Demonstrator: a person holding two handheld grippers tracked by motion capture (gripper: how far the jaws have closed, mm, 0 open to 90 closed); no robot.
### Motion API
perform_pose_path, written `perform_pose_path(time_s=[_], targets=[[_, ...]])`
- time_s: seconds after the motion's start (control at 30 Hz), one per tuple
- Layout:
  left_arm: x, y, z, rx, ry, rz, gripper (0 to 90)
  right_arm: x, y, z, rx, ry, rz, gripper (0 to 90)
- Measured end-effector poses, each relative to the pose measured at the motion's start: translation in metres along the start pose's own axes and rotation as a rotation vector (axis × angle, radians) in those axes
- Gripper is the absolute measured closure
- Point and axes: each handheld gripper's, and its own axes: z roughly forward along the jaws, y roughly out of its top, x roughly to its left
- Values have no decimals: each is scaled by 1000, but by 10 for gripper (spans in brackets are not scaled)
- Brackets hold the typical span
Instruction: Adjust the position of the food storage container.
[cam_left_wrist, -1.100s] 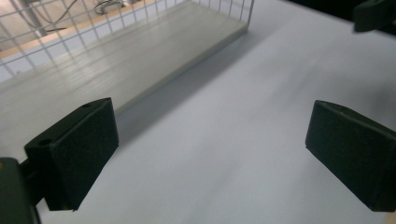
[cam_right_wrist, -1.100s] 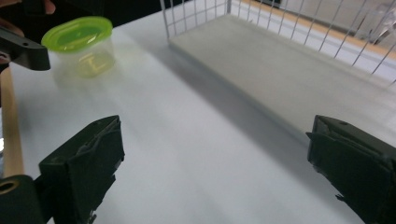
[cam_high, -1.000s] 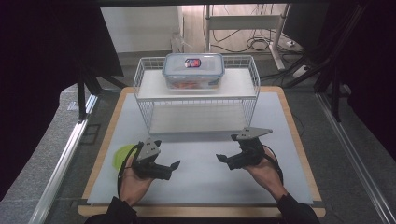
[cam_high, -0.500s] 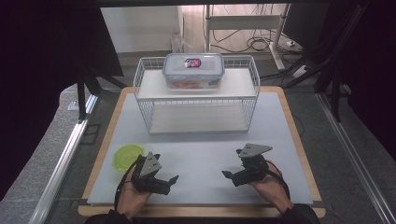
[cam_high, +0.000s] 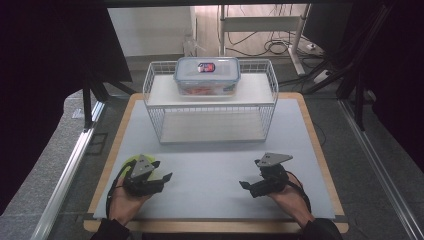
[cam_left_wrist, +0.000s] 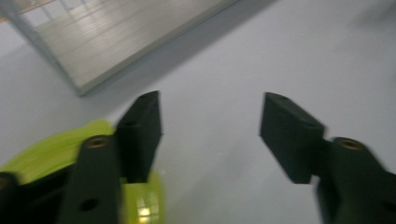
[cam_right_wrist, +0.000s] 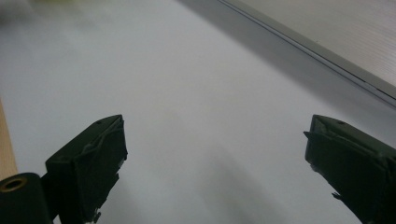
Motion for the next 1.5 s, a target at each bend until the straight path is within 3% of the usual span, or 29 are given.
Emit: perform_pose_path(time_s=[0.1,0.23,0.33,0.5,0.63,0.73,0.9,1.0,1.23,1.4,1.5], targets=[[16,-4,-9,-21,-1,-66,638,0,0,1,11,-3,-9,63],[40,-12,-22,-31,40,-128,882,0,-1,2,18,-3,-14,70],[58,-22,-30,-9,100,-158,899,0,-1,2,22,-6,-18,74],[86,-42,-44,-16,184,-240,899,0,-1,2,29,-8,-21,78],[103,-56,-46,11,208,-304,899,1,-1,3,34,-7,-23,79],[111,-66,-40,48,176,-336,899,1,-1,4,35,-8,-22,80],[113,-74,-29,120,142,-365,899,2,-1,4,38,-9,-28,80],[113,-79,-24,144,100,-381,899,2,-1,3,40,-9,-29,80],[108,-79,-16,162,14,-374,899,2,-1,4,43,-9,-30,80],[102,-74,-11,159,-17,-377,899,2,-2,6,53,-6,-24,80],[96,-70,-5,177,-27,-351,899,1,-2,6,57,-5,-25,80]])
